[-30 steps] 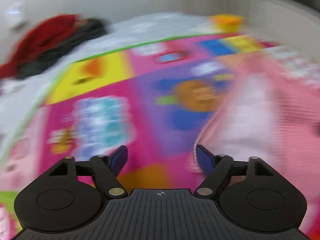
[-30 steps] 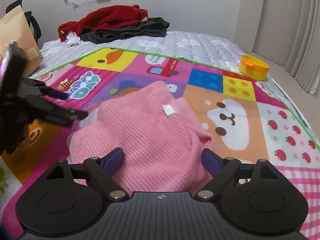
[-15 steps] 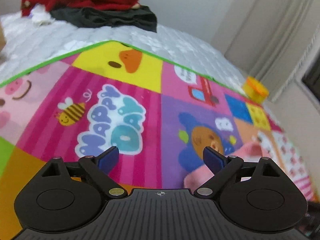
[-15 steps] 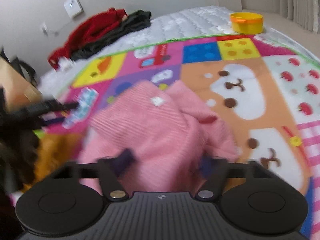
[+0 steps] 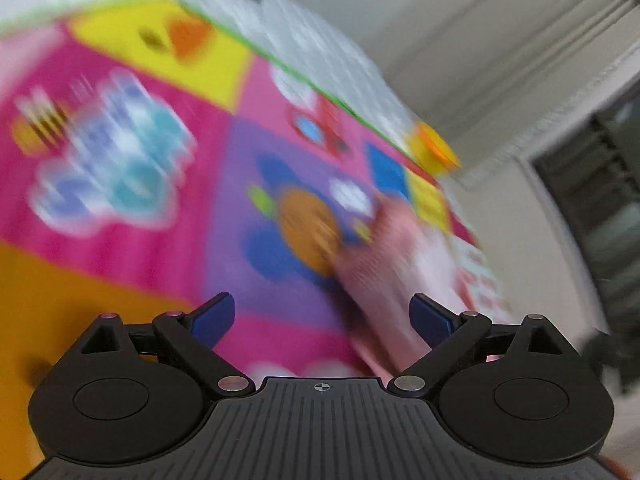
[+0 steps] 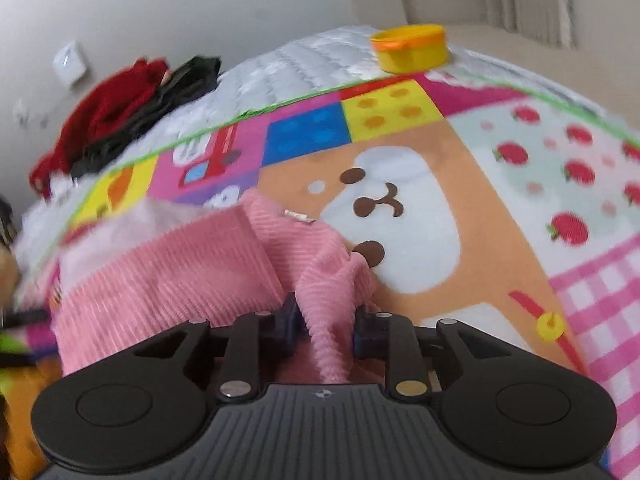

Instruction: Fold clothes

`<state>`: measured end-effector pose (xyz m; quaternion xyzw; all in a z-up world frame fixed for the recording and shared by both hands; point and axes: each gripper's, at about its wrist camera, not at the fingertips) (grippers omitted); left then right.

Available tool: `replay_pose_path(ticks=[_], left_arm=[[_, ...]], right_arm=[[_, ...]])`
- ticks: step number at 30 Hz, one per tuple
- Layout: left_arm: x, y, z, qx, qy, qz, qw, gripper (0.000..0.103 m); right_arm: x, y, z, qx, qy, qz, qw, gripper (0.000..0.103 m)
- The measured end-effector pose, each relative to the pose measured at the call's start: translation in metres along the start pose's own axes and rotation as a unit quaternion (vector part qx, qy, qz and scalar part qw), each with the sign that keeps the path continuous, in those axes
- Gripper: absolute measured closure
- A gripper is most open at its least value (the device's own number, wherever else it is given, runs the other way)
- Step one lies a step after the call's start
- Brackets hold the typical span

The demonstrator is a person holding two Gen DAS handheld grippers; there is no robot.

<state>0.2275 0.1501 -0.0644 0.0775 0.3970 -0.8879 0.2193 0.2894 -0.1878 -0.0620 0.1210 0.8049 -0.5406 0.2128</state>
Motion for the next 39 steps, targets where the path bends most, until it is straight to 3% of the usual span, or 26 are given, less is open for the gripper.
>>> replay_pose_path(ticks=[2, 3, 4, 7, 9, 12, 15, 17, 19, 22, 25, 29, 32, 35, 36, 37, 39], left_arm=[[0.006, 0.010, 0.005, 0.034, 0.001, -0.033, 0.9989, 0.005], [0.009, 0.015, 0.008, 0.051, 0.001, -0.049, 0.9975, 0.005], [0.013, 0.020, 0.013, 0.049, 0.004, -0.062, 0.9969, 0.005], [0.027, 0.029, 0.029, 0.034, 0.019, -0.091, 0.9951, 0.005], [0.035, 0.032, 0.041, 0.026, 0.040, -0.105, 0.9933, 0.005], [0.046, 0.038, 0.052, 0.045, 0.059, -0.127, 0.9891, 0.005], [0.055, 0.051, 0.059, 0.059, 0.059, -0.154, 0.9846, 0.005], [0.059, 0.061, 0.059, 0.061, 0.058, -0.166, 0.9826, 0.005], [0.058, 0.065, 0.056, 0.075, 0.044, -0.165, 0.9825, 0.005], [0.052, 0.070, 0.046, 0.108, 0.015, -0.161, 0.9810, 0.005], [0.042, 0.072, 0.034, 0.119, -0.001, -0.140, 0.9830, 0.006], [0.021, 0.057, 0.019, 0.104, -0.006, -0.050, 0.9933, 0.007], [0.011, 0.047, 0.005, 0.106, -0.036, -0.015, 0.9936, 0.007], [0.003, 0.029, -0.002, 0.123, -0.057, -0.007, 0.9908, 0.006], [0.001, 0.021, 0.000, 0.120, -0.050, -0.005, 0.9915, 0.005], [-0.001, 0.016, 0.004, 0.110, -0.041, -0.006, 0.9930, 0.005], [0.000, 0.008, 0.008, 0.092, -0.029, -0.009, 0.9953, 0.004]], right_arm=[[-0.002, -0.008, -0.001, 0.002, -0.021, 0.000, 1.000, 0.063], [-0.004, -0.013, -0.003, 0.009, -0.035, 0.006, 0.999, 0.038], [-0.006, -0.019, -0.005, 0.018, -0.050, 0.014, 0.998, 0.024], [-0.014, -0.029, -0.008, 0.016, -0.085, 0.024, 0.996, 0.023], [-0.020, -0.019, -0.010, 0.014, -0.102, 0.004, 0.995, 0.023], [-0.027, 0.002, -0.013, 0.012, -0.119, -0.030, 0.992, 0.023], [-0.026, 0.010, -0.008, 0.013, -0.114, -0.036, 0.993, 0.023], [-0.025, 0.015, -0.004, 0.013, -0.110, -0.039, 0.993, 0.034], [-0.018, 0.012, -0.005, 0.023, -0.123, -0.044, 0.991, 0.060], [-0.003, 0.002, -0.006, 0.025, -0.120, -0.053, 0.991, 0.066], [0.016, -0.011, -0.002, 0.021, -0.100, -0.061, 0.993, 0.066], [0.046, -0.026, -0.010, 0.022, -0.100, -0.071, 0.992, 0.065], [0.060, -0.037, -0.020, 0.022, -0.105, -0.078, 0.991, 0.064], [0.063, -0.055, -0.023, -0.001, -0.098, -0.069, 0.993, 0.064], [0.060, -0.063, -0.021, -0.013, -0.089, -0.055, 0.994, 0.056], [0.057, -0.071, -0.019, -0.025, -0.080, -0.041, 0.996, 0.040], [0.051, -0.087, -0.014, -0.049, -0.062, -0.012, 0.997, 0.026]])
Point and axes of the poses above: each gripper's, at about its wrist camera, not at the fingertips, and y roughly the way its jaws point, z to its right, x to its underside, and after that the axes turned 12 degrees about -z, right-handed
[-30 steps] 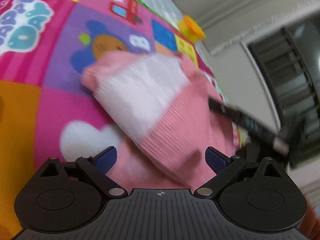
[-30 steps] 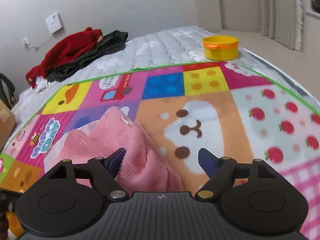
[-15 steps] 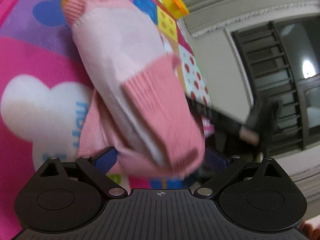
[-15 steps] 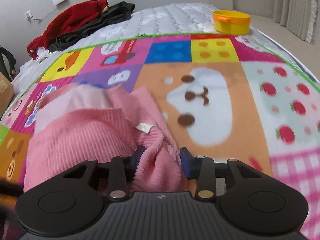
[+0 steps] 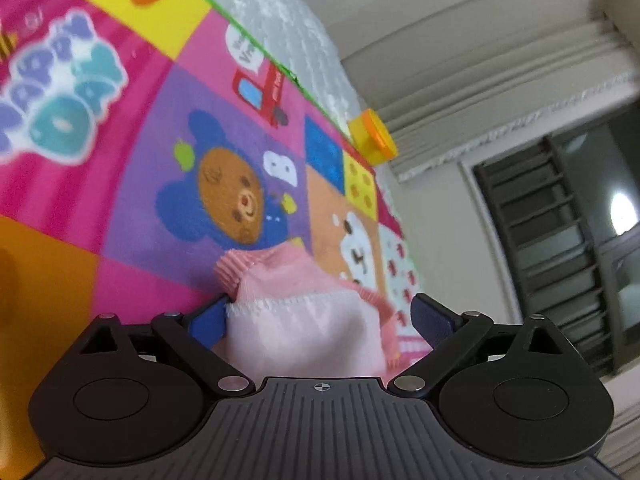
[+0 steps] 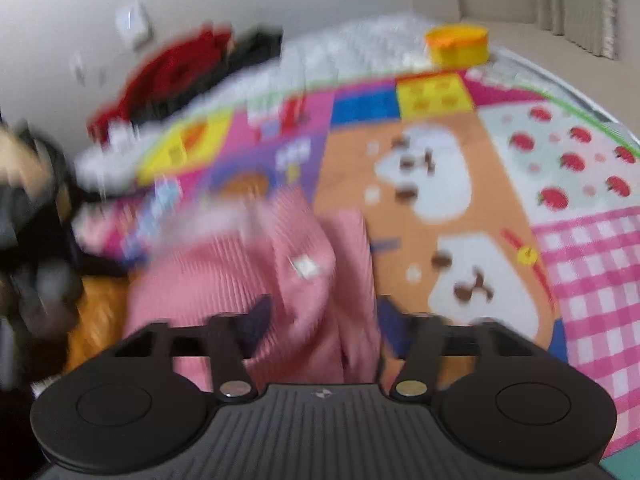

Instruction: Fold clothes

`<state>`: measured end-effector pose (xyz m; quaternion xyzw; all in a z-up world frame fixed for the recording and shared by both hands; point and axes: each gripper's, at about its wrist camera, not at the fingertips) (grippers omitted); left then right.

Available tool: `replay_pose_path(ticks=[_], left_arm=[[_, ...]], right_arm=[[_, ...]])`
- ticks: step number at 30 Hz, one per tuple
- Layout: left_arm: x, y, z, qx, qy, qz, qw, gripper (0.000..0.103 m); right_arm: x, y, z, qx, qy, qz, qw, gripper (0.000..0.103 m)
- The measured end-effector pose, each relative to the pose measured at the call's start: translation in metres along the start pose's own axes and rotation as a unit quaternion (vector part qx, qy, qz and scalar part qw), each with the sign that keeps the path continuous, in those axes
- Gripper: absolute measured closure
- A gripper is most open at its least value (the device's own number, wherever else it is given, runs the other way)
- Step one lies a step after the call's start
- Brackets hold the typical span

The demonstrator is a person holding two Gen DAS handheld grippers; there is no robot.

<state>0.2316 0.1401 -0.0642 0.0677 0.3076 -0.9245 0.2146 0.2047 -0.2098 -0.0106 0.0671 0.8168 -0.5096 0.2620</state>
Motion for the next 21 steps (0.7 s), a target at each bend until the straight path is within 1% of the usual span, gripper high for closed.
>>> replay_pose_path(ticks=[2, 4, 7, 9, 10, 11, 12, 13, 15, 16, 19, 21], left_arm=[[0.006, -0.003, -0.003, -0.006, -0.003, -0.009, 0.9999, 0.002], [0.012, 0.002, -0.009, -0.005, -0.016, -0.027, 0.9995, 0.002], [0.018, 0.017, -0.007, -0.017, 0.002, -0.055, 0.9984, 0.002], [0.022, 0.025, -0.003, -0.029, 0.021, -0.069, 0.9970, 0.002], [0.022, 0.027, -0.001, -0.034, 0.029, -0.070, 0.9965, 0.002], [0.023, 0.029, 0.001, -0.039, 0.037, -0.071, 0.9960, 0.002], [0.023, 0.029, 0.002, -0.041, 0.040, -0.071, 0.9958, 0.002], [0.023, 0.029, 0.002, -0.041, 0.040, -0.071, 0.9958, 0.002], [0.022, 0.030, 0.000, -0.036, 0.034, -0.069, 0.9964, 0.002], [0.021, 0.029, -0.001, -0.036, 0.031, -0.067, 0.9966, 0.002], [0.018, 0.024, -0.002, -0.040, 0.027, -0.057, 0.9972, 0.002], [0.016, 0.021, -0.003, -0.044, 0.026, -0.050, 0.9974, 0.002]], right_arm=[[-0.007, 0.001, 0.000, -0.001, -0.007, 0.006, 1.000, 0.024], [-0.013, 0.019, -0.002, 0.012, -0.023, -0.015, 1.000, 0.021], [-0.012, 0.051, -0.003, 0.025, -0.033, -0.046, 0.998, 0.020], [-0.011, 0.066, 0.000, 0.018, -0.013, -0.051, 0.998, 0.020], [-0.011, 0.066, -0.002, 0.016, -0.014, -0.048, 0.999, 0.026], [-0.011, 0.064, -0.006, 0.016, -0.022, -0.043, 0.999, 0.038], [-0.011, 0.062, -0.011, 0.016, -0.029, -0.037, 0.999, 0.065], [-0.012, 0.060, -0.015, 0.015, -0.037, -0.032, 0.999, 0.081], [-0.015, 0.053, -0.021, 0.028, -0.047, -0.019, 0.998, 0.091], [-0.018, 0.049, -0.020, 0.036, -0.044, -0.011, 0.998, 0.093], [-0.026, 0.040, -0.005, 0.066, -0.027, 0.012, 0.997, 0.094], [-0.026, 0.042, 0.011, 0.101, -0.015, 0.008, 0.995, 0.094]])
Point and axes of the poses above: each gripper's, at about its wrist camera, not at the fingertips, and y roughly the way its jaws point, z to its right, x to its underside, and after that the axes turned 12 degrees about -z, right-handed
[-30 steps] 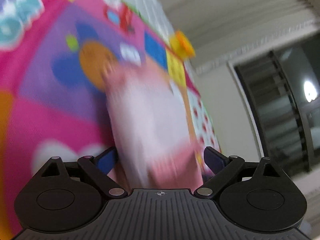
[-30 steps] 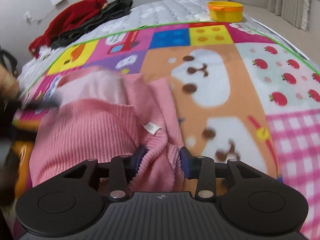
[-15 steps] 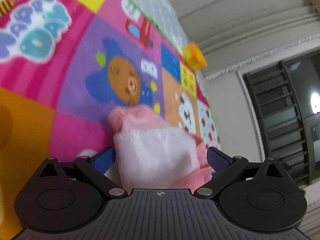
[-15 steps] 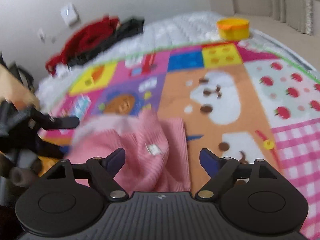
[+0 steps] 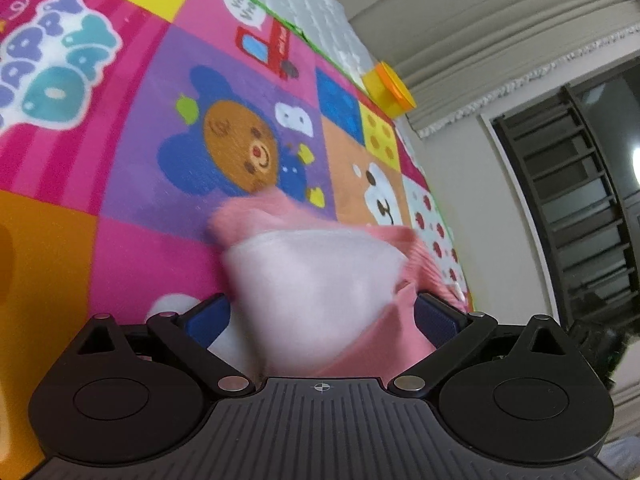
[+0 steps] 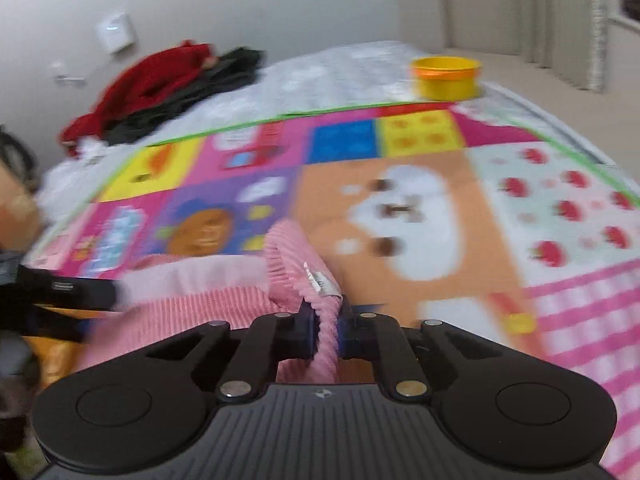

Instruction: Fold clothes

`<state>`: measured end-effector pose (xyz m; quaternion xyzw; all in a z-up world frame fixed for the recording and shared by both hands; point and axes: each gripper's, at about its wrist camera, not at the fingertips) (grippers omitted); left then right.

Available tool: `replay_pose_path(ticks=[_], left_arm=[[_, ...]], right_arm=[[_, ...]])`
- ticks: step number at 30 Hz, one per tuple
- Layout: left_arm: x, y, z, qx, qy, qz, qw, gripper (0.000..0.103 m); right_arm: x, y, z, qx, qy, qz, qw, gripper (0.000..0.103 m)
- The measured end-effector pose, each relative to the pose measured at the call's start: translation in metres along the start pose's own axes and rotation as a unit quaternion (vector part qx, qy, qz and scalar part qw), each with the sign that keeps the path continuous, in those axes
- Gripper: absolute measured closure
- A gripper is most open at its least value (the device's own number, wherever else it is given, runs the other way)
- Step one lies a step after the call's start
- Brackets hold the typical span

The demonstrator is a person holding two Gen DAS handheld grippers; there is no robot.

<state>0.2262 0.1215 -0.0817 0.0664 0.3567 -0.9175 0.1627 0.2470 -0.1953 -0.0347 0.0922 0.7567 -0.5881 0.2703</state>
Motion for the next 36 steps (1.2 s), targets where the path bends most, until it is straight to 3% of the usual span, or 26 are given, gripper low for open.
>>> replay_pose_path(ticks=[3, 6, 9, 13, 17, 21, 25, 28, 31, 36], left_arm=[[0.000, -0.004, 0.001, -0.012, 0.007, 0.005, 0.9999, 0.002], [0.005, -0.009, 0.003, -0.016, 0.009, 0.004, 0.9998, 0.002], [0.026, -0.007, 0.006, 0.026, -0.009, -0.045, 0.9986, 0.002], [0.047, 0.013, 0.028, 0.097, 0.006, -0.122, 0.9878, 0.002], [0.082, 0.009, 0.051, 0.074, 0.019, -0.141, 0.9871, 0.001], [0.106, 0.005, 0.063, 0.079, 0.033, -0.146, 0.9855, 0.000], [0.081, 0.025, 0.045, 0.048, -0.043, -0.103, 0.9926, 0.000], [0.049, 0.027, 0.040, 0.021, -0.049, -0.042, 0.9977, 0.000], [0.019, 0.031, 0.056, -0.032, -0.003, 0.003, 0.9995, 0.001], [-0.005, 0.039, 0.087, -0.087, 0.075, 0.043, 0.9925, 0.003]], right_arm=[[0.009, 0.005, 0.015, 0.030, 0.010, -0.017, 0.999, 0.093], [0.018, 0.006, 0.021, 0.031, 0.014, -0.020, 0.999, 0.093], [0.025, 0.009, 0.020, 0.028, 0.005, -0.016, 0.999, 0.090], [0.031, 0.015, 0.020, 0.021, 0.014, 0.001, 1.000, 0.087], [0.037, 0.015, 0.025, 0.004, 0.027, 0.022, 0.999, 0.085], [0.042, 0.016, 0.024, -0.001, 0.024, 0.035, 0.999, 0.081], [0.045, 0.010, 0.023, -0.025, 0.024, 0.025, 0.999, 0.081], [0.051, 0.006, 0.020, -0.051, 0.031, 0.012, 0.998, 0.081], [0.057, 0.002, 0.011, -0.057, 0.012, 0.004, 0.998, 0.081], [0.063, -0.007, 0.006, -0.057, 0.005, 0.005, 0.998, 0.078]])
Point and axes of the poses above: each gripper's, at about its wrist camera, not at the fingertips, and y roughly the way its jaws point, z to its right, x to its underside, and after that the axes turned 12 degrees about -z, right-handed
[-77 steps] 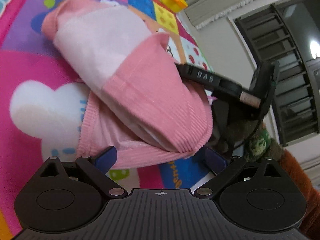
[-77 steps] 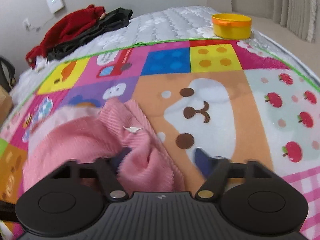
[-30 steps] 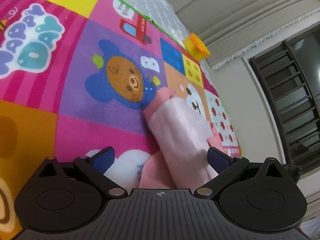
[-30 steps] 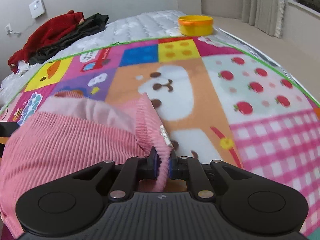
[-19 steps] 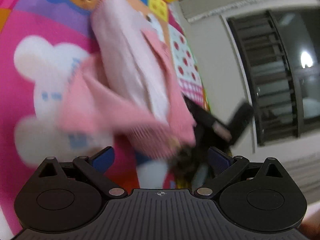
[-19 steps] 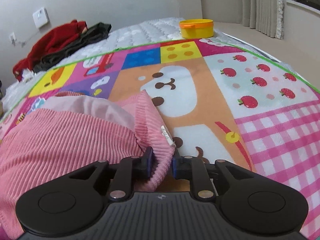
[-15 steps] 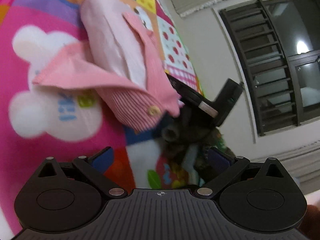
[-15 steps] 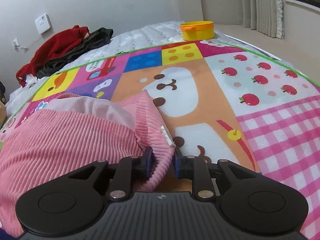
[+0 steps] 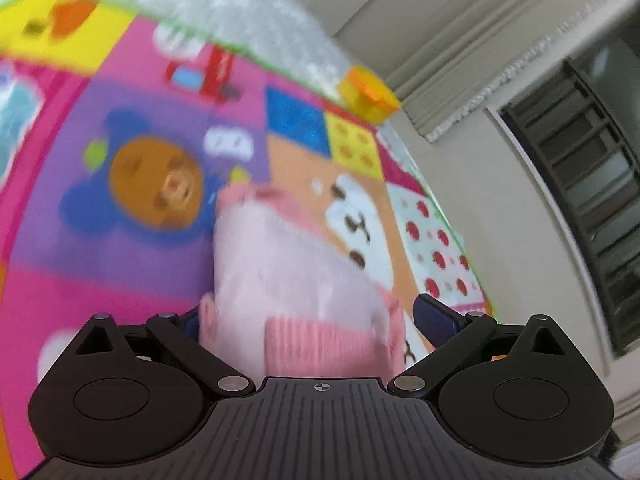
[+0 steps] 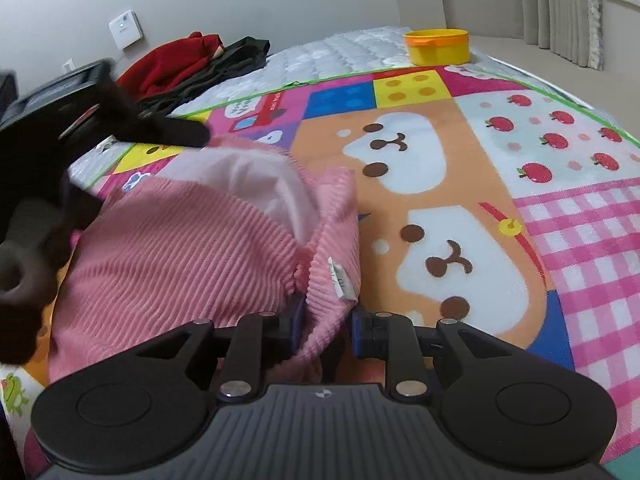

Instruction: Fold clothes

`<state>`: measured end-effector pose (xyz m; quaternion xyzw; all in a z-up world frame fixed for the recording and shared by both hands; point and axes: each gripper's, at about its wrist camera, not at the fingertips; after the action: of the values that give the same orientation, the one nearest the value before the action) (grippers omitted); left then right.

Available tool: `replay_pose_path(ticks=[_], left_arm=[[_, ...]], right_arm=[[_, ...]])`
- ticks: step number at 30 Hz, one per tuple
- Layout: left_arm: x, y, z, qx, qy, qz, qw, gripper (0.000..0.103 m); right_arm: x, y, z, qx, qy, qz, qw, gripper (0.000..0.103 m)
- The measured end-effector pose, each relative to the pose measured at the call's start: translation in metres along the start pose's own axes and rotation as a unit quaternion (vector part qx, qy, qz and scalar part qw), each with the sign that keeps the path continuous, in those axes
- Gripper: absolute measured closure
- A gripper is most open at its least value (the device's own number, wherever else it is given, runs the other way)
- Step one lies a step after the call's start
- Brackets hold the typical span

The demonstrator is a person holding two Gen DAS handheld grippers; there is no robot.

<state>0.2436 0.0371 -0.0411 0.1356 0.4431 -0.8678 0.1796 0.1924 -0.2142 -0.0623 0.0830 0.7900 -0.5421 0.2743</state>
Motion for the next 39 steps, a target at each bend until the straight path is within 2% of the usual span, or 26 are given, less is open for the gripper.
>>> replay_pose_path(ticks=[2, 4, 5, 7, 9, 11, 13, 14, 17, 20, 21, 22, 23, 25, 28, 33, 35, 36, 39], left_arm=[[-0.003, 0.001, 0.014, -0.037, 0.042, 0.010, 0.9984, 0.004], [0.001, 0.005, 0.024, -0.092, 0.077, 0.010, 0.9928, 0.004], [0.006, 0.005, 0.026, -0.113, 0.087, 0.008, 0.9898, 0.004], [0.016, 0.003, 0.025, -0.125, 0.094, 0.003, 0.9876, 0.004], [0.024, 0.000, 0.020, -0.132, 0.098, -0.005, 0.9863, 0.004], [0.029, -0.006, 0.016, -0.139, 0.101, -0.010, 0.9851, 0.004], [0.031, -0.012, 0.015, -0.145, 0.106, -0.012, 0.9837, 0.004], [0.035, -0.018, 0.013, -0.140, 0.103, -0.017, 0.9846, 0.004], [0.049, -0.028, 0.003, -0.108, 0.072, -0.042, 0.9906, 0.003], [0.068, -0.019, -0.013, -0.071, 0.036, -0.079, 0.9937, 0.003], [0.074, -0.014, -0.016, -0.065, 0.032, -0.085, 0.9938, 0.004], [0.075, -0.011, -0.017, -0.065, 0.036, -0.080, 0.9941, 0.008], [0.075, -0.007, -0.017, -0.065, 0.039, -0.075, 0.9943, 0.015], [0.065, -0.001, -0.015, -0.059, 0.041, -0.064, 0.9954, 0.018], [0.044, 0.012, -0.014, -0.051, 0.042, -0.039, 0.9971, 0.018], [-0.009, 0.033, -0.011, -0.046, 0.050, -0.007, 0.9977, 0.017], [-0.031, 0.027, -0.010, -0.072, 0.062, 0.016, 0.9953, 0.016], [-0.040, 0.014, -0.011, -0.088, 0.060, 0.040, 0.9935, 0.017], [-0.066, -0.027, -0.015, -0.138, 0.052, 0.111, 0.9828, 0.012]], right_arm=[[0.000, -0.004, 0.005, -0.009, 0.023, 0.007, 1.000, 0.064], [-0.001, -0.009, 0.014, -0.027, 0.055, 0.017, 0.998, 0.037], [-0.001, -0.011, 0.017, -0.042, 0.070, 0.022, 0.996, 0.035], [-0.002, -0.014, 0.021, -0.066, 0.085, 0.028, 0.994, 0.029], [-0.002, -0.017, 0.017, -0.068, 0.078, 0.031, 0.994, 0.019], [-0.002, -0.021, 0.011, -0.063, 0.066, 0.034, 0.995, 0.016], [-0.001, -0.026, 0.003, -0.047, 0.044, 0.034, 0.997, 0.003], [0.001, -0.028, 0.000, -0.045, 0.037, 0.033, 0.998, 0.000], [0.005, -0.024, -0.005, -0.055, 0.025, 0.000, 0.998, 0.000], [0.009, -0.011, -0.008, -0.053, 0.018, -0.028, 0.998, 0.001], [0.009, -0.008, -0.009, -0.058, 0.012, -0.029, 0.998, 0.014], [0.009, -0.007, -0.010, -0.065, 0.005, -0.028, 0.997, 0.038], [0.008, -0.005, -0.011, -0.078, 0.000, -0.025, 0.997, 0.046], [0.004, -0.002, -0.016, -0.072, -0.015, -0.009, 0.997, 0.056], [-0.011, 0.002, -0.017, -0.040, -0.026, 0.027, 0.998, 0.061], [-0.056, 0.009, 0.017, 0.033, 0.043, 0.079, 0.995, 0.061], [-0.068, 0.006, 0.035, 0.062, 0.079, 0.093, 0.991, 0.061], [-0.074, 0.004, 0.044, 0.077, 0.097, 0.100, 0.987, 0.061], [-0.080, -0.010, 0.056, 0.096, 0.098, 0.119, 0.983, 0.061]])
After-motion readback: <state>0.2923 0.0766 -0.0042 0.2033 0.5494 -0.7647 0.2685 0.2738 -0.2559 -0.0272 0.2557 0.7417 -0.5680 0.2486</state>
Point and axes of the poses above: each gripper's, at about its wrist camera, not at the fingertips, and y roughly the way its jaws point, z to its right, x to its underside, and after that the axes turned 12 degrees about -z, right-handed
